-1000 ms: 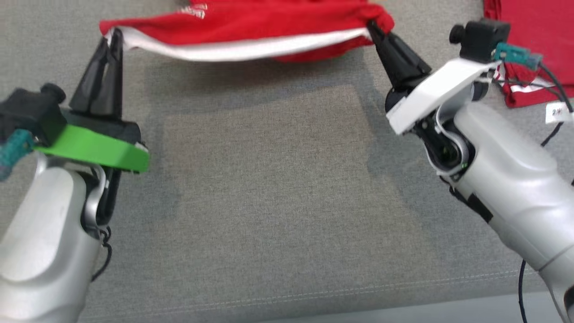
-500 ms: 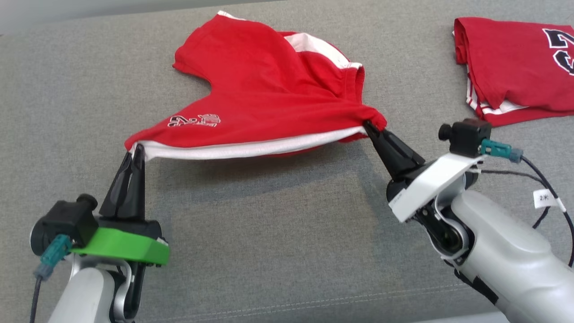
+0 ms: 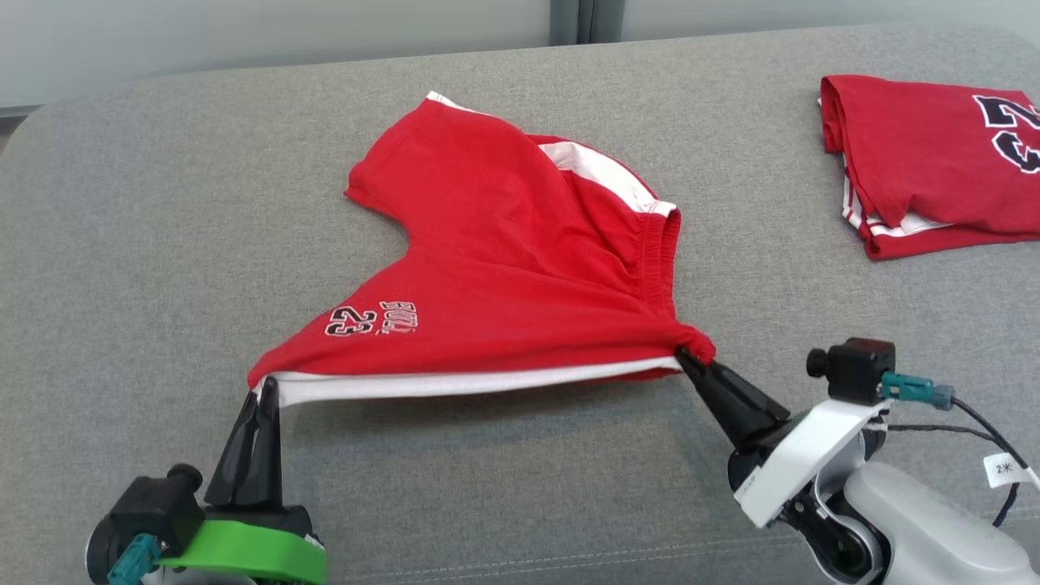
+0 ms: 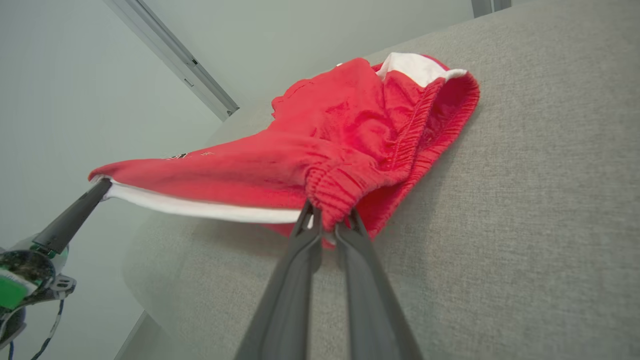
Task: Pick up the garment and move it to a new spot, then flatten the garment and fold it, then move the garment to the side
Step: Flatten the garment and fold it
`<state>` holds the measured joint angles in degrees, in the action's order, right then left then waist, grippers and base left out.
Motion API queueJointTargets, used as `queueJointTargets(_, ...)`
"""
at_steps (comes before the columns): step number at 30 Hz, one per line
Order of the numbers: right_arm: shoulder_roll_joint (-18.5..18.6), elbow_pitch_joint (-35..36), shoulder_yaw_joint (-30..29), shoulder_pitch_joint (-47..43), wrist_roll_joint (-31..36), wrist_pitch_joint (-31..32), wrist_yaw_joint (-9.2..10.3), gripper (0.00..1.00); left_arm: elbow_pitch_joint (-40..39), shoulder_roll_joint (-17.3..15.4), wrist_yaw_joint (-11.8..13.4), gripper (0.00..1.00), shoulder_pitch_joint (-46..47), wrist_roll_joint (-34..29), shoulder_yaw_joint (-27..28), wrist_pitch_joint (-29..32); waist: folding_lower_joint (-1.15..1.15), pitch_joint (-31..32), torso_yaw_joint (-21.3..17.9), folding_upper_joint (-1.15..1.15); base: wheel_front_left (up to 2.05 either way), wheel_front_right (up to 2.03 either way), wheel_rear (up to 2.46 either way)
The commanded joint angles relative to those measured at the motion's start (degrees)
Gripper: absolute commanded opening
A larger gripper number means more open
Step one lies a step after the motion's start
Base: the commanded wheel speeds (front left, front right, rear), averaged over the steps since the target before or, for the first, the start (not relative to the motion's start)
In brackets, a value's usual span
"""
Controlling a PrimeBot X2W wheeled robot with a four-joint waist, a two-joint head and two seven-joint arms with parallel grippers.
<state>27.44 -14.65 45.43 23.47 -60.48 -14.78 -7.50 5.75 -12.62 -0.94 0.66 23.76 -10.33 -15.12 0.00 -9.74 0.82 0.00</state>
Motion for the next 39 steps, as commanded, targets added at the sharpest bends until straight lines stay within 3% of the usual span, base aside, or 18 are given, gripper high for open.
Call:
queueJointTargets(1, 0.8, 0.8, 0.5, -2.0, -0.3, 0.7, 0.02, 0.0, -0.3, 0.7, -0.1, 0.0, -2.0, -0.6, 0.7, 0.0, 0.0, 0.5, 0.0, 0.0, 0.0, 0.0, 0.0)
queueJointTargets(12, 2.8, 3.7, 0.7, -8.0, 0.0, 4.0, 0.02, 0.0, 2.0, 1.6, -0.9, 0.0, -7.4, -2.5, 2.2, 0.0, 0.0, 2.3, -0.5, 0.0, 0.0, 0.0, 0.0)
queueJointTargets(19, 0.8, 4.3, -0.2, -6.9, 1.8, 4.4, 0.01, 0.0, 1.9, 0.9, -2.2, 0.0, -3.6, -4.9, 1.2, 0.0, 0.0, 2.2, -0.9, 0.0, 0.0, 0.0, 0.0)
queueJointTargets(29, -3.3, 3.4, -2.5, -1.0, 4.1, 4.5, 0.01, 0.0, 1.5, -6.0, -4.5, 0.0, 9.6, -7.0, 1.1, 3.0, 0.0, -1.0, -4.5, 0.0, 0.0, 0.0, 0.0)
queueJointTargets(39, -9.6, -4.7, -3.7, 11.2, 4.6, 5.3, 0.02, 0.0, 8.0, -14.9, -6.4, 0.0, 28.4, -4.8, -3.5, 11.5, 0.0, -8.9, -10.4, 0.0, 0.0, 0.0, 0.0)
